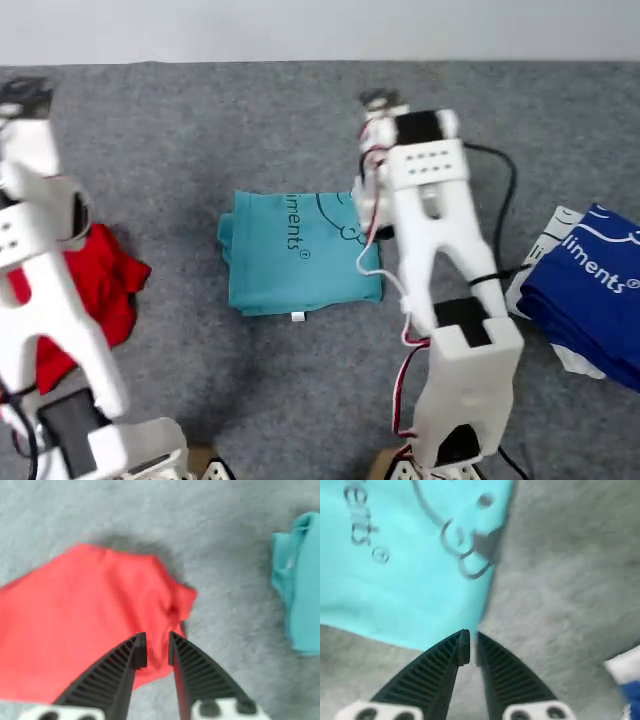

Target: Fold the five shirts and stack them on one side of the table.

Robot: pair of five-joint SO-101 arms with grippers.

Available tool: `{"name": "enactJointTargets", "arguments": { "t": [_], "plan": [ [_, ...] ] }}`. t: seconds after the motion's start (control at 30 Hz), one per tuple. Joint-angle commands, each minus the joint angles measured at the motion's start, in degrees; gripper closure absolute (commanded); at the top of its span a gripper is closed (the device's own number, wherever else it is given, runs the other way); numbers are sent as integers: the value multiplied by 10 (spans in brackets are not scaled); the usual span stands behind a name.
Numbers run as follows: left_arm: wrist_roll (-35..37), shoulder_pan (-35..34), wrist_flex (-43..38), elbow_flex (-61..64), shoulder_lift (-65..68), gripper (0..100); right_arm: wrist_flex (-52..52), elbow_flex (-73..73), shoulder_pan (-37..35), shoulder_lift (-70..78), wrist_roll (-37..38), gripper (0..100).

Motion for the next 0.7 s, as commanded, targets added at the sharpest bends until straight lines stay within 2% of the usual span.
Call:
{"name": "enactJointTargets", "arguments": {
  "t": [0.0,0.1,0.17,0.47,0.67],
  "plan": [
    [-23,-36,13,23,-47,913,9,14,-29,-17,-51,826],
    [-31,-55,13,37,-57,913,-8,14,-43,14,-91,707],
    [-31,-61,8,48,-60,913,-25,13,-53,37,-100,663],
    [-39,-66,-8,80,-61,913,-114,13,-79,131,-102,655],
    [-39,-66,-18,80,-60,913,-130,13,-79,189,-104,659]
  ]
}}
